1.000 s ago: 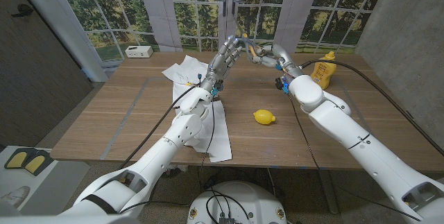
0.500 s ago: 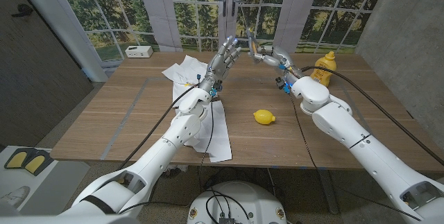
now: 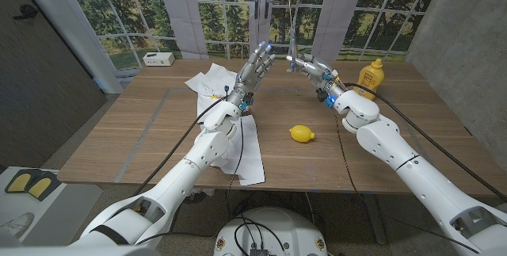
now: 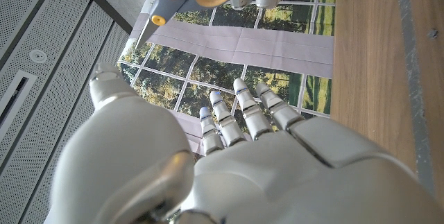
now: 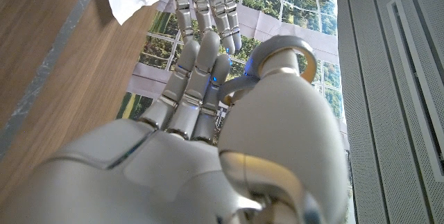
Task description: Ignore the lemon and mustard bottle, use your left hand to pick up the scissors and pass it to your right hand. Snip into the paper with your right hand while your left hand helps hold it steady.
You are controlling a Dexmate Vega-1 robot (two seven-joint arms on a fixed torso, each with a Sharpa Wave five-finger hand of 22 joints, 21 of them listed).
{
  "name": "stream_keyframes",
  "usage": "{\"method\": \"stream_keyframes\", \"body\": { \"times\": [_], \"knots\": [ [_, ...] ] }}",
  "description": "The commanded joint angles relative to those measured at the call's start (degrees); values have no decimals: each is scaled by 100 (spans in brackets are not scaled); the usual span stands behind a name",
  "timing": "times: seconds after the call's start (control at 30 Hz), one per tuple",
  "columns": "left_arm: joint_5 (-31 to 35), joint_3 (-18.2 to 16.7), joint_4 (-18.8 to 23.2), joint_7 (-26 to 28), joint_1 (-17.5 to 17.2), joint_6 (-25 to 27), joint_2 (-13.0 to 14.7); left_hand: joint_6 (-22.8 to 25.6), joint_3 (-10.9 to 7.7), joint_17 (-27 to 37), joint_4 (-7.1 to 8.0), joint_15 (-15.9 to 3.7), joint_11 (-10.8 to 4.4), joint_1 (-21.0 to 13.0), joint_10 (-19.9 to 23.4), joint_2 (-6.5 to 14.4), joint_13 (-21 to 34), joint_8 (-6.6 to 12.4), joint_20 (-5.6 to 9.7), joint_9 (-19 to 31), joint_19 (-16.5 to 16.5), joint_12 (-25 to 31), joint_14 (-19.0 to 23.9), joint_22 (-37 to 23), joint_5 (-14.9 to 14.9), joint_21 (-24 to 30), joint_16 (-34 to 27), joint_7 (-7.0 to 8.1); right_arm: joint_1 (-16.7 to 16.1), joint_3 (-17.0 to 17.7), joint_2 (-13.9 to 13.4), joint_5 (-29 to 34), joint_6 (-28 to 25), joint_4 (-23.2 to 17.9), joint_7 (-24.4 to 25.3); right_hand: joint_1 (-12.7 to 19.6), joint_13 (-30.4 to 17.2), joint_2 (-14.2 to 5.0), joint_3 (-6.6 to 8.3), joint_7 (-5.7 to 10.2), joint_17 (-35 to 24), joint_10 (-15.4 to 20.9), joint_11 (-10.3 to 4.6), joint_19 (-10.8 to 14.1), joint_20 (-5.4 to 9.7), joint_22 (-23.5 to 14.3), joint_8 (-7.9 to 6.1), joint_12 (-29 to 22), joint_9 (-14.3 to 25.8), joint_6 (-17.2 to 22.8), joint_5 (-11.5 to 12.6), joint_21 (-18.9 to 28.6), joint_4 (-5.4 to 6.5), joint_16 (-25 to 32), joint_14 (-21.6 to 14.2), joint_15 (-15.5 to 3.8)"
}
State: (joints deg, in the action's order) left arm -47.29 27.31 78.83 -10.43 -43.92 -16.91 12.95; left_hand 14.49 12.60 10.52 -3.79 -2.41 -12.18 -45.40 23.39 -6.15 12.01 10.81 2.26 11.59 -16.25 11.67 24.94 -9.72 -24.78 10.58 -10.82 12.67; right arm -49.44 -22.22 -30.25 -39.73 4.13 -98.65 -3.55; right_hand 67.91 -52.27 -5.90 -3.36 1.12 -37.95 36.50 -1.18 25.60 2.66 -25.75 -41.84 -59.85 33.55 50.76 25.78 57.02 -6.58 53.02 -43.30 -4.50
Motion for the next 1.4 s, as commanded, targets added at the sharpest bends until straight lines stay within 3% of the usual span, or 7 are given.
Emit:
{"method": "stream_keyframes", "body": {
  "times": [0.03, 0.53, 0.97, 1.03, 1.17, 1.37, 1.4],
  "knots": [
    [-3, 6, 24, 17, -18, 24, 13, -19, 53, 15, 6, -994, -2, -3, 64, 40, -6, 42, 403, 19, 11, 21, 55, -29, -41, 31, -34, -4, 88, 43, 166, -1153, 53, 414, -811, 207, -9, -164, -11, 2, -8, 724, -704, 10, 259, 4, 8, -54, 2, 59, 4, 54, -19, 66, -46, -838],
    [-2, 1, 54, 5, -19, 18, 35, -12, 74, 14, 9, -995, -2, -11, 71, 51, -7, 55, 409, 18, 6, 26, 62, -28, -47, 36, -33, -5, 148, 9, 188, -1419, 72, 481, -1047, 233, -32, -153, -24, -30, -8, 719, -724, -18, 277, 70, 40, -105, -31, 91, -4, 178, -25, 184, -24, -837],
    [-20, 13, 53, 0, -68, 13, 25, 4, 89, 13, 10, -995, -3, -21, 77, 61, -8, 67, 417, 17, -9, 30, 68, -28, -52, 43, -33, -5, 122, 158, 553, -2662, -436, 895, -1812, 239, 30, -115, -48, -23, 64, 768, -716, -77, 277, 144, 76, -127, -88, 149, -5, 280, -25, 161, 103, -829],
    [-7, 15, 75, 23, -82, 18, 36, 8, 92, 13, 10, -995, -3, -22, 76, 62, -8, 69, 415, 17, -8, 30, 69, -28, -53, 43, -34, -5, 115, 178, 595, -2742, -464, 948, -1888, 238, 28, -101, -56, 35, 156, 545, -712, -210, 258, 174, 91, -65, -74, 109, 4, 282, -23, 10, 304, -824],
    [5, 12, 124, 52, -109, 25, 61, 14, 96, 13, 10, -995, -3, -25, 76, 66, -9, 72, 418, 17, -16, 31, 68, -28, -54, 45, -33, -5, 106, 212, 700, -2871, -449, 1079, -2129, 207, 228, -140, -60, 124, 355, -291, -598, -549, 247, 274, 125, 285, -78, 77, 37, 318, 13, -361, 848, -832],
    [22, 32, 183, 79, -136, 51, 84, 24, 103, 13, 11, -995, -3, -30, 78, 72, -9, 78, 423, 16, -26, 32, 71, -27, -56, 49, -33, -5, 69, 245, 824, -2912, -380, 1178, -2266, 152, 432, -149, -79, 130, 404, -775, -477, -703, 226, 348, 137, 529, -106, 77, 54, 368, 46, -481, 1088, -828],
    [27, 37, 194, 86, -140, 57, 88, 25, 104, 13, 11, -995, -3, -31, 78, 72, -9, 78, 419, 16, -25, 32, 72, -27, -56, 49, -33, -5, 72, 247, 826, -2912, -385, 1190, -2287, 136, 463, -147, -85, 137, 419, -852, -513, -722, 219, 361, 128, 573, -129, 129, 58, 376, 54, -512, 1133, -828]
  ]
}}
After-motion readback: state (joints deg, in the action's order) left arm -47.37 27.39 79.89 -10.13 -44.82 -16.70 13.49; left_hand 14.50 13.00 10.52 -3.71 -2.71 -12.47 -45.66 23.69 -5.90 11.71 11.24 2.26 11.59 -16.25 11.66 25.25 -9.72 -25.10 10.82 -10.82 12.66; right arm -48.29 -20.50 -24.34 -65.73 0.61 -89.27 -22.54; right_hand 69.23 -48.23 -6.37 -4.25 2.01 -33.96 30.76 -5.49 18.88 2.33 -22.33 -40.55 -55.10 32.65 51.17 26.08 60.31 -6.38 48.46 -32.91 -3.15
